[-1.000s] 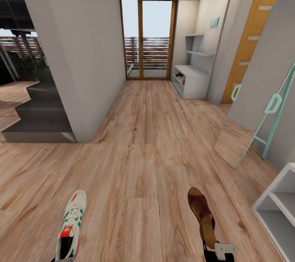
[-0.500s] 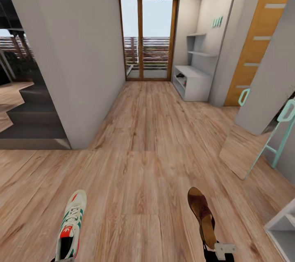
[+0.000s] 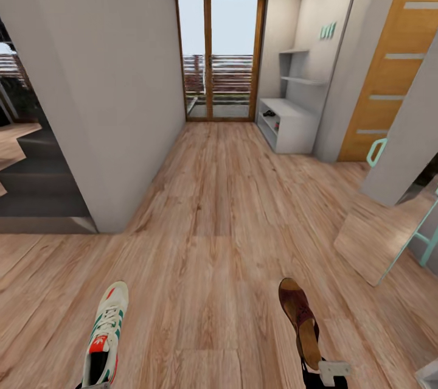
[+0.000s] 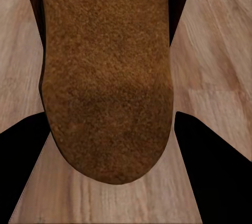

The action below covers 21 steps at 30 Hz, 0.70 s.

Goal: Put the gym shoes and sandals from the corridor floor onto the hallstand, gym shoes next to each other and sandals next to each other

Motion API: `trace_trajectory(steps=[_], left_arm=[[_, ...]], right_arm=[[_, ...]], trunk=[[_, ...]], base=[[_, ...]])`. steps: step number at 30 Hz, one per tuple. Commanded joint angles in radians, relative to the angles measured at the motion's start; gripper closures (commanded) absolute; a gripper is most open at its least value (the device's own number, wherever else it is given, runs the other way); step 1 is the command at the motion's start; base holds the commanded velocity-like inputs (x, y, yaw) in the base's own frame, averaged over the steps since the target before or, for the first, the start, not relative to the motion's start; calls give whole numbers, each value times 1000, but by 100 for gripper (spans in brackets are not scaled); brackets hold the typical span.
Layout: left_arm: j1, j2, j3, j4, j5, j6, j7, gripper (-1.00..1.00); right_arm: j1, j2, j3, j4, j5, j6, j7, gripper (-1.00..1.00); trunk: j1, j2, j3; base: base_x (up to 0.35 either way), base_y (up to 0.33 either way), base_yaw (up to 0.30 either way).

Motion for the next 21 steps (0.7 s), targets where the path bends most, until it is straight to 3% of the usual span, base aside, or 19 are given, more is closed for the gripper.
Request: trace_trajectory(steps=[1, 21], left_arm=[[-1, -1, 8, 0, -8, -4, -5, 100], [-1, -1, 9, 0, -8, -4, -5, 100]], right_arm=[[-1, 0, 1, 1, 8, -1, -9, 100], [-1, 0, 1, 2, 8, -1, -9, 100]], trunk=[[0, 0, -1], [0, 0, -1]], base=[[339, 0, 0], [340, 0, 0]])
